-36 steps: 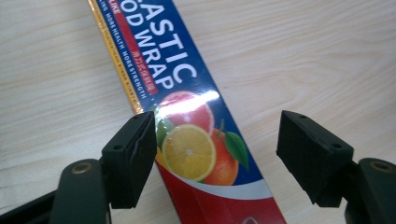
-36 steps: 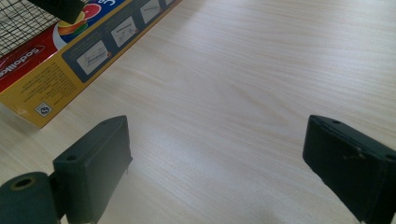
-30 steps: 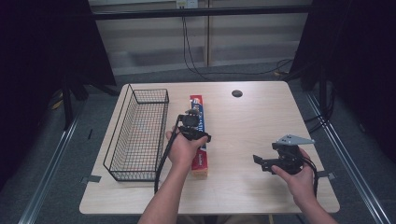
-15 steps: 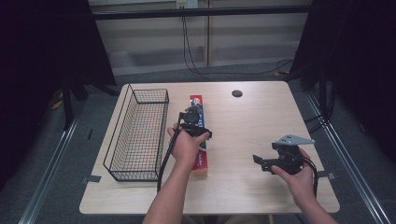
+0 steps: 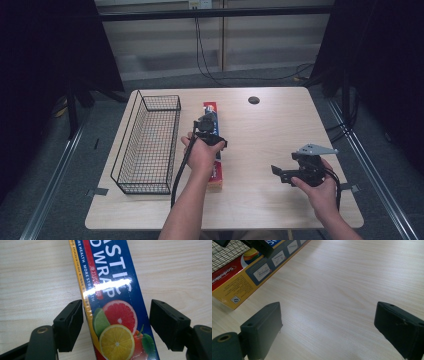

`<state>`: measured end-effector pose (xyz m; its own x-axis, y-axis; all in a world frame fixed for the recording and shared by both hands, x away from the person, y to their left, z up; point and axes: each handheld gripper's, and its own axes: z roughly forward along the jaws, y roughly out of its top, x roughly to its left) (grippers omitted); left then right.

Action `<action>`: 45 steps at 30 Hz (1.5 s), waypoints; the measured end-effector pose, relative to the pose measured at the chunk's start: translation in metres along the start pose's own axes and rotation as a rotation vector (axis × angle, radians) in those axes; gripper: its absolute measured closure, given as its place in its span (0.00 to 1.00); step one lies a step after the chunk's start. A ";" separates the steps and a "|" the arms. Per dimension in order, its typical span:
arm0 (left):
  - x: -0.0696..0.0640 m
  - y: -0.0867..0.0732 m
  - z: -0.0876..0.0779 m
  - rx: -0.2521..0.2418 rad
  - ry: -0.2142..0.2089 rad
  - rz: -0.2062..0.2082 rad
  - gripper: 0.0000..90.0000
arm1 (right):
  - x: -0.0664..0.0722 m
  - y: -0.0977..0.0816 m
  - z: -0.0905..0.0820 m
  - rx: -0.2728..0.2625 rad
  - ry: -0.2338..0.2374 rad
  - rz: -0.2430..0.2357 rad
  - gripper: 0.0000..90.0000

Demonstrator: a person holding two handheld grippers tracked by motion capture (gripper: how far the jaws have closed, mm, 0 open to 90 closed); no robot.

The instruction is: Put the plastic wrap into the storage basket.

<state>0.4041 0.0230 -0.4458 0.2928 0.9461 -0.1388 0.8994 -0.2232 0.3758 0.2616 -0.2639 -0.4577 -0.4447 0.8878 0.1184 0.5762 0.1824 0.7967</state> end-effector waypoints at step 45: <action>-0.001 0.010 0.021 0.140 0.031 -0.133 0.34 | -0.003 -0.001 0.000 -0.003 0.000 0.003 0.08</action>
<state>0.4196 0.0151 -0.4613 0.1607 0.9756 -0.1498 0.9665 -0.1247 0.2244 0.2625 -0.2667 -0.4586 -0.4431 0.8883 0.1207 0.5754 0.1786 0.7981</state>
